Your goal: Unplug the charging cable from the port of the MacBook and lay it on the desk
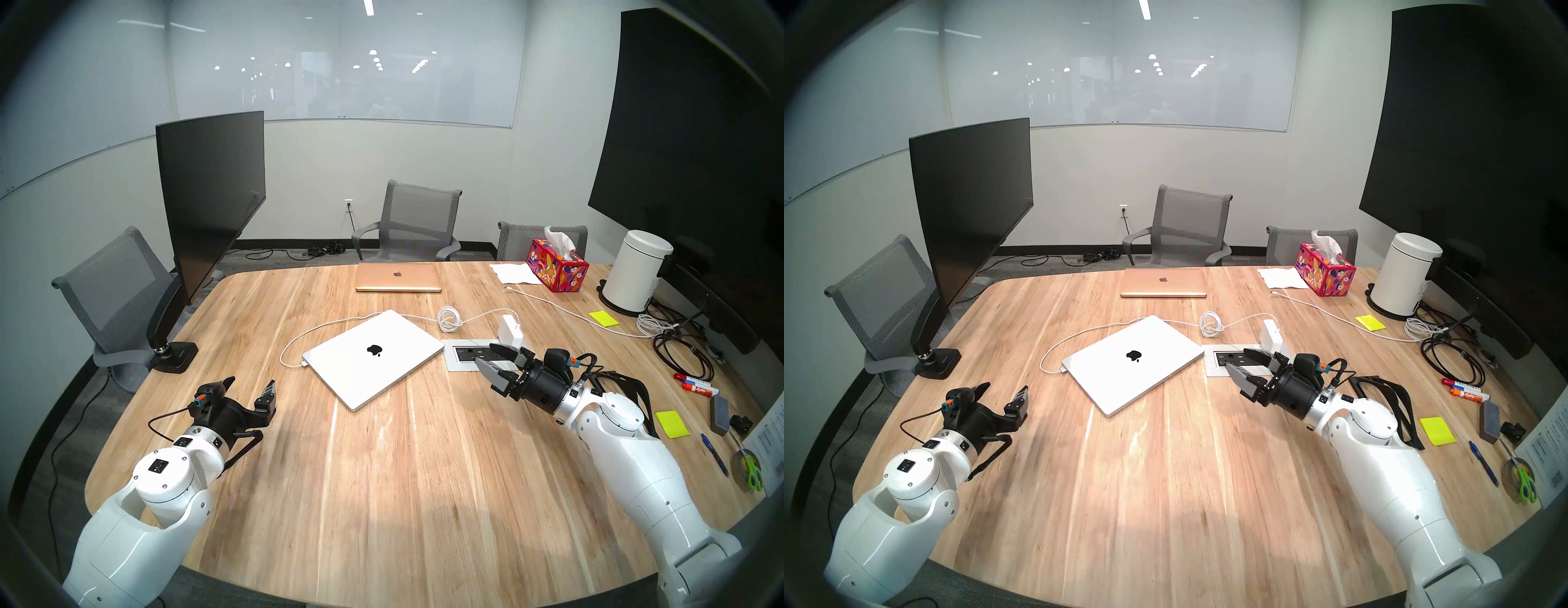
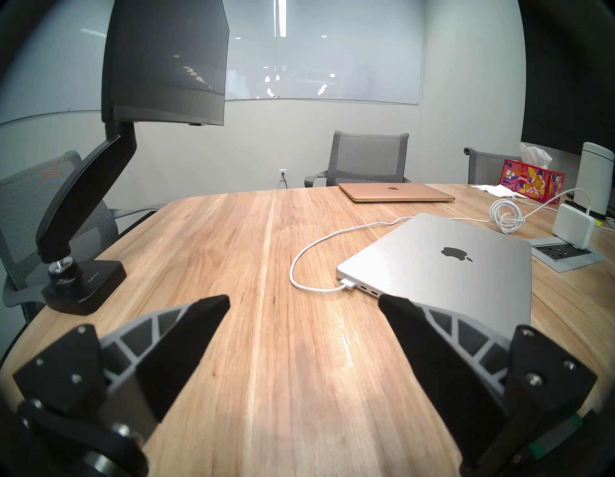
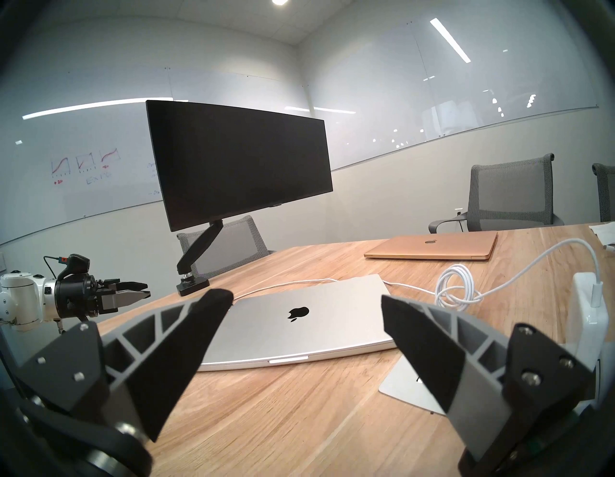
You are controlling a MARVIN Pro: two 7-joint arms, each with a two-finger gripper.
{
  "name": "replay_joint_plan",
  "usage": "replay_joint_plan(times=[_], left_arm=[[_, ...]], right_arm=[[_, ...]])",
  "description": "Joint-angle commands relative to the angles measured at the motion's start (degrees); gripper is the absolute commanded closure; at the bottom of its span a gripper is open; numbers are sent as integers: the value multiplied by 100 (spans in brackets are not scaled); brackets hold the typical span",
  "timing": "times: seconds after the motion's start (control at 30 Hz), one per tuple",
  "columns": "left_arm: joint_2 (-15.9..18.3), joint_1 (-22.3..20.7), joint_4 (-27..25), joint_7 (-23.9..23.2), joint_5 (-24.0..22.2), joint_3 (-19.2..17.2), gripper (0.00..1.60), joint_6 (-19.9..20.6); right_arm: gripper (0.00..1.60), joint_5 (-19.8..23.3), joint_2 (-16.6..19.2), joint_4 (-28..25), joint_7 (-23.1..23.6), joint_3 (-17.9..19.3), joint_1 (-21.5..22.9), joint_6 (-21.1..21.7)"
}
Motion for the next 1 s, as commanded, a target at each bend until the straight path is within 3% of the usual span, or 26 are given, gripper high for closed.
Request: replay_joint_plan(times=[0.0,0.97], left_arm=[[3,-1,-76,-4,-2,-9,0,-8],[4,-1,-76,-3,-2,-9,0,-8]], right_arm=[[0,12,4,-67,1,20,36,5],[0,-4,-9,-66,10,36,35,12]])
